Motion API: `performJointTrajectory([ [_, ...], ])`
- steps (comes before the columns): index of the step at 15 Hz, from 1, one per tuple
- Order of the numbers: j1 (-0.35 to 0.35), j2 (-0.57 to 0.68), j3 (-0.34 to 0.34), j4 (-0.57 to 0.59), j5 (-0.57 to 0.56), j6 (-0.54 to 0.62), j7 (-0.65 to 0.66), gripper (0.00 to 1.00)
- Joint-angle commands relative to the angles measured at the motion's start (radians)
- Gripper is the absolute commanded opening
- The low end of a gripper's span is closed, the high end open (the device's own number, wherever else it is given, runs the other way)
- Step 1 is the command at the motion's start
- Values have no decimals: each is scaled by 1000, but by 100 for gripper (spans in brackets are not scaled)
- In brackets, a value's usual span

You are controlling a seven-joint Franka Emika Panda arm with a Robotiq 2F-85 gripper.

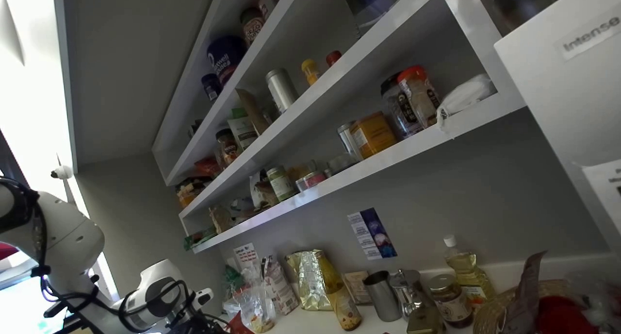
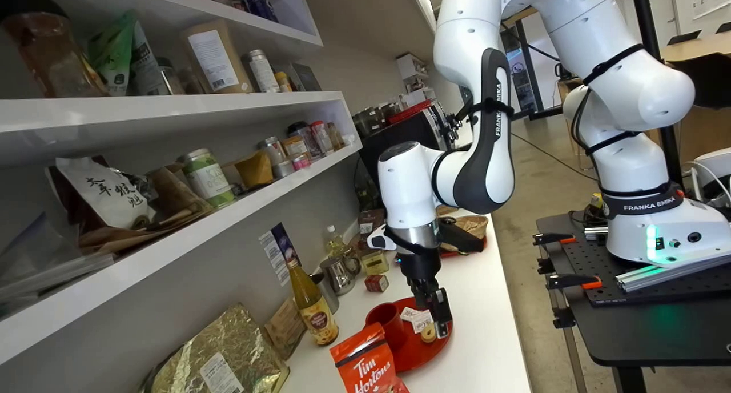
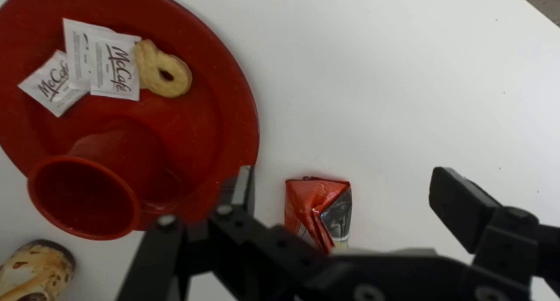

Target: Pick up the orange packet and put it on the bottom shelf

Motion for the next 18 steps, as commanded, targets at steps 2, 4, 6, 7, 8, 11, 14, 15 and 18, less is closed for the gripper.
performJointTrajectory([
  [2, 85, 122, -57, 113, -148, 40, 130, 100],
  [4, 125, 154, -100, 146, -238, 48, 188, 100],
  [6, 158, 180, -138, 175, -313, 52, 244, 100],
  [7, 173, 190, -155, 188, -346, 55, 271, 100],
  [8, 185, 202, -168, 200, -367, 62, 294, 100],
  [11, 207, 234, -190, 231, -408, 83, 333, 100],
  [14, 223, 264, -209, 266, -423, 96, 356, 100],
  [15, 226, 273, -213, 275, -423, 97, 359, 100],
  [18, 228, 295, -216, 301, -412, 97, 354, 100],
])
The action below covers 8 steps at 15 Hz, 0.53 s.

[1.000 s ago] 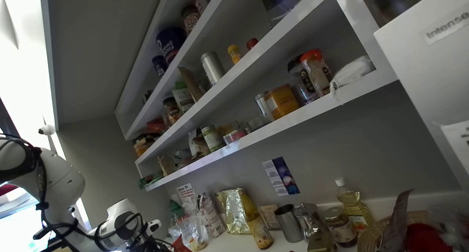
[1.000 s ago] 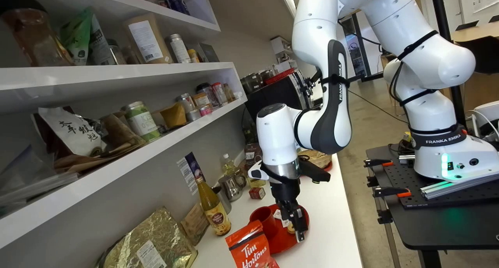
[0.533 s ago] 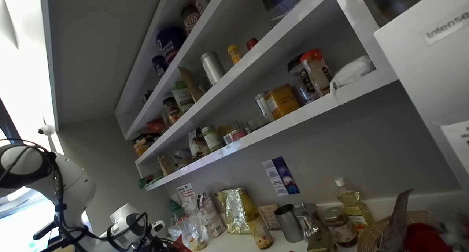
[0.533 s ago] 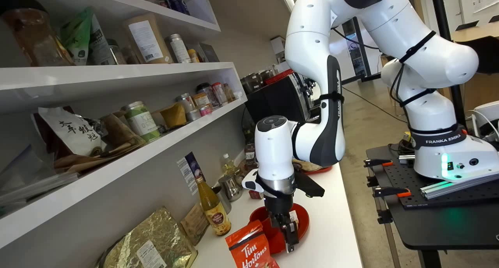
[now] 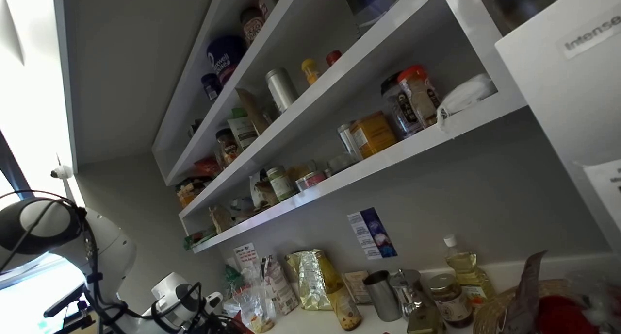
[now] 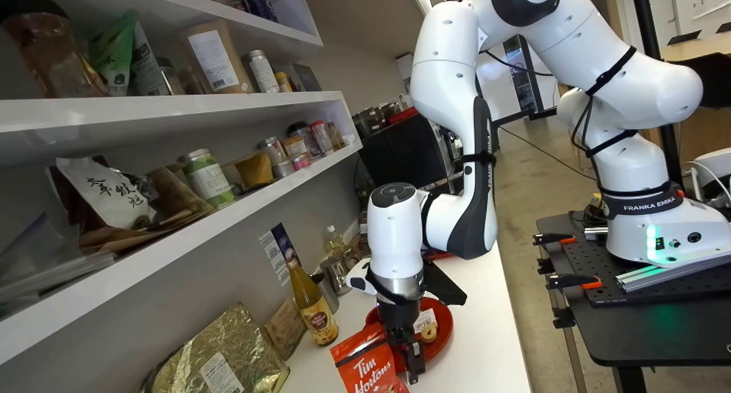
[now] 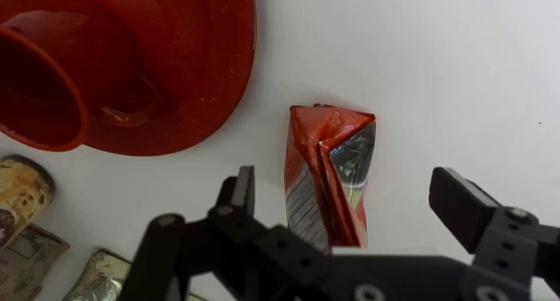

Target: Pick up the orange packet and put it on the bottom shelf

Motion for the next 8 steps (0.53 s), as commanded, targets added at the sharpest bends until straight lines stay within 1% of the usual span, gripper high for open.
performJointTrajectory([
  [1, 18, 47, -20, 55, -20, 24, 28, 100],
  [8, 32, 73, -47, 91, -25, 75, 61, 100],
])
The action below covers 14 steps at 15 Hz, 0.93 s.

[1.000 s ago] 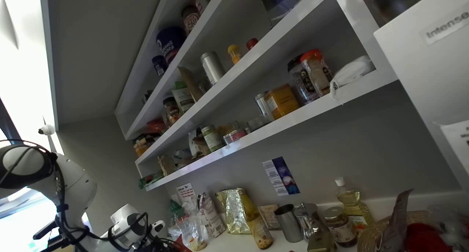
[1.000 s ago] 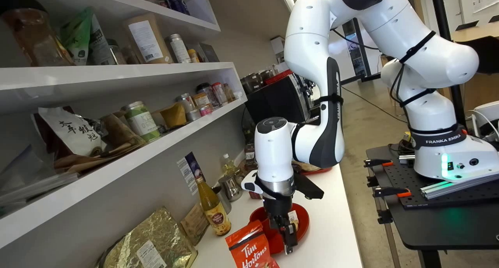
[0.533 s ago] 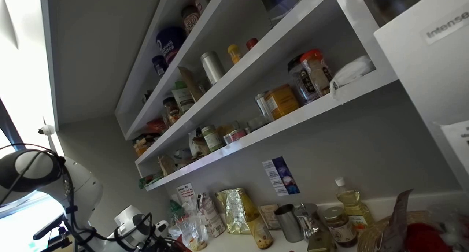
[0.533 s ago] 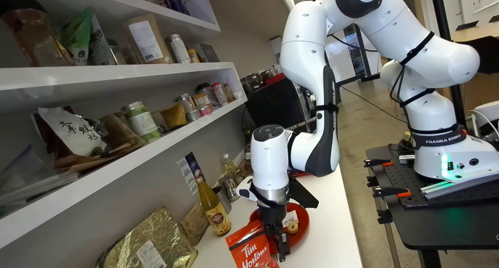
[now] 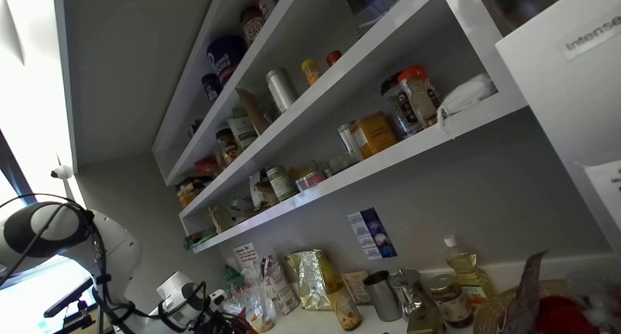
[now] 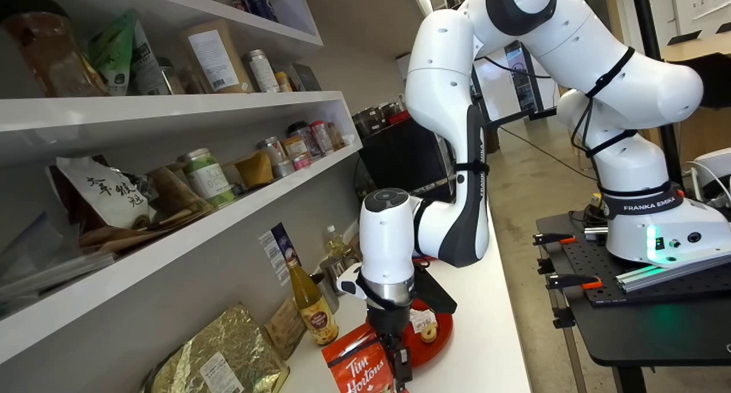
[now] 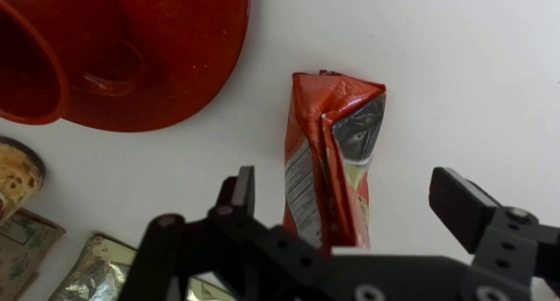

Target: Pick up the orange packet and put it on the bottom shelf

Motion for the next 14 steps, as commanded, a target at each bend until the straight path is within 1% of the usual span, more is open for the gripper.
performJointTrajectory([
  [1, 26, 25, -33, 29, -22, 42, 51, 100],
  [2, 27, 23, -35, 25, -21, 42, 50, 100],
  [3, 27, 23, -34, 23, -18, 43, 48, 91],
  [4, 26, 20, -32, 18, -16, 42, 45, 74],
  [5, 27, 18, -32, 16, -17, 42, 44, 68],
  [12, 31, 11, -27, 3, -14, 40, 40, 12],
  [13, 31, 11, -26, 1, -12, 39, 38, 5],
  [14, 32, 11, -27, -1, -13, 39, 38, 1],
])
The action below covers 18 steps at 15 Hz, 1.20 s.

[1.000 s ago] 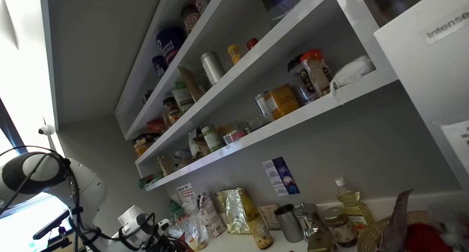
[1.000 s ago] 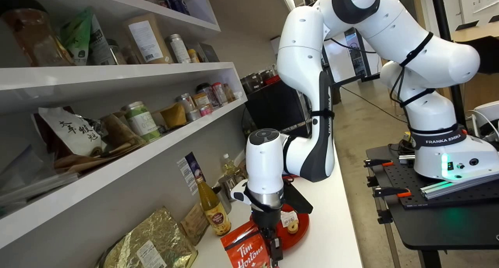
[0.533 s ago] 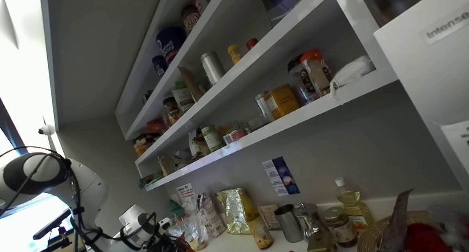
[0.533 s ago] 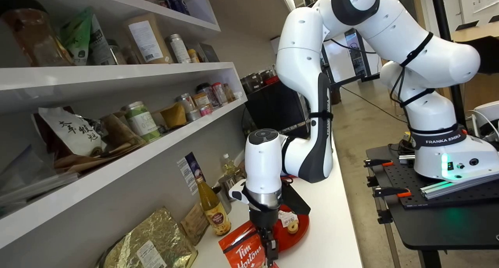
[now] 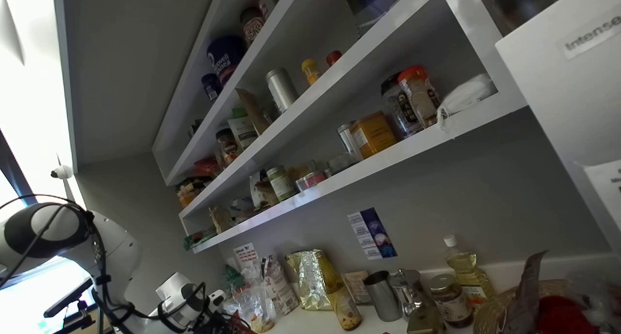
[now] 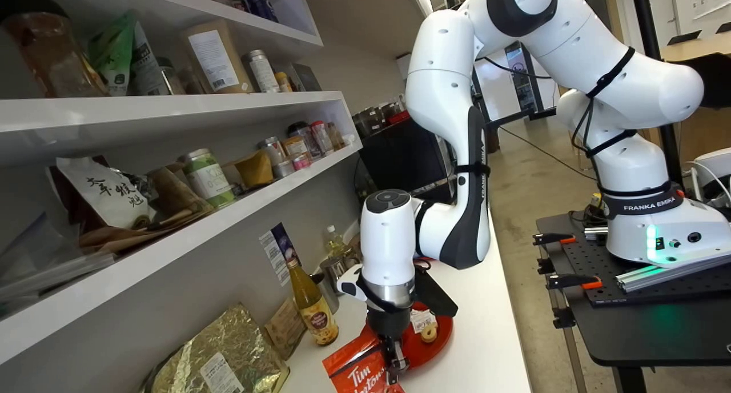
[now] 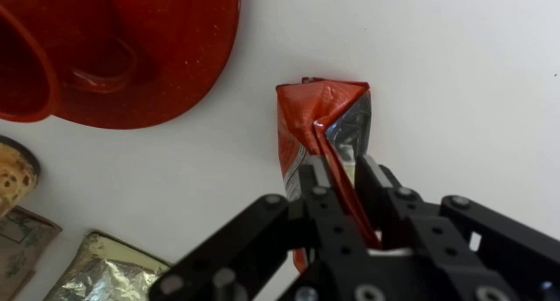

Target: Pick up the orange packet and put it on the bottom shelf

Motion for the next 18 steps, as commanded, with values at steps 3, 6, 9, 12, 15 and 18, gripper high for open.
performJointTrajectory([
  [3, 14, 3, -11, -9, -12, 21, 22, 0],
  [6, 7, -9, -1, -23, -2, 17, 15, 0],
  [9, -2, -49, 16, -59, 14, -4, 6, 0],
  [12, -17, -131, 34, -130, 38, -27, -1, 0],
  [15, -23, -222, 45, -201, 67, -52, 2, 0],
  [18, -16, -333, 48, -265, 94, -104, 7, 0],
])
